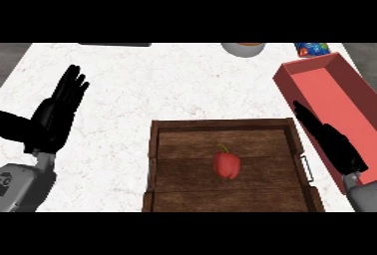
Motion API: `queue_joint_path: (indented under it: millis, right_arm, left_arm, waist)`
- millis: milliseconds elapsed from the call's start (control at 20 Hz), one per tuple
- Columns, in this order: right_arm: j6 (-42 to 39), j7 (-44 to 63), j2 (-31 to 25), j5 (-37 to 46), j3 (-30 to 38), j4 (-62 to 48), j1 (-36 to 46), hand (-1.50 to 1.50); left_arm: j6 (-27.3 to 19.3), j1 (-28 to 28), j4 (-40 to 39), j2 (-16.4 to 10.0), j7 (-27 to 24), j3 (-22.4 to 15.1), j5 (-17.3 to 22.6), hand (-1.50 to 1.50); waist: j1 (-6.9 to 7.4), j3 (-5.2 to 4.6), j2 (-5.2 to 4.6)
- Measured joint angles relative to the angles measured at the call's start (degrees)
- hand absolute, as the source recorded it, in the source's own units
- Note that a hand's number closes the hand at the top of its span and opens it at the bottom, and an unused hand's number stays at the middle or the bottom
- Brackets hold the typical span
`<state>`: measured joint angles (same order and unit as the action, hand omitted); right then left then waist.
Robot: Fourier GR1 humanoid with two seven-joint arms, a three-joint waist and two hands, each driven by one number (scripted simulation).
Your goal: Pick the bell pepper from the tray and place it in the cardboard box
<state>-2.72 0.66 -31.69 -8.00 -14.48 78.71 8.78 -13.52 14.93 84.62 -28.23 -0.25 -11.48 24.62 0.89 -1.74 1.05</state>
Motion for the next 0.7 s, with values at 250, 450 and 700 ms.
queue_joint_path:
  millis: [250, 450, 700]
  right_arm:
    - [8.9, 7.5, 3.1, 3.2, -0.3, 13.0, 1.4, -1.5]
    - [20.4, 8.7, 2.3, 12.3, 3.1, 19.7, 3.5, -1.5]
    - [31.1, 7.2, 5.3, 26.3, -2.3, 32.1, 0.5, -1.5]
  left_arm:
    - [0.8, -3.9, 0.7, -1.9, 1.7, 3.1, 2.1, 0.0]
    - [0.8, -7.6, -0.1, -1.9, 3.4, 3.6, 3.5, 0.0]
    - [1.1, -10.2, 1.6, -1.7, 4.8, 3.7, 4.7, 0.0]
  waist:
    - [-0.89, 1.13, -0.13]
    - [-2.43, 1.19, 0.74]
    - [-2.48, 1.46, 0.39]
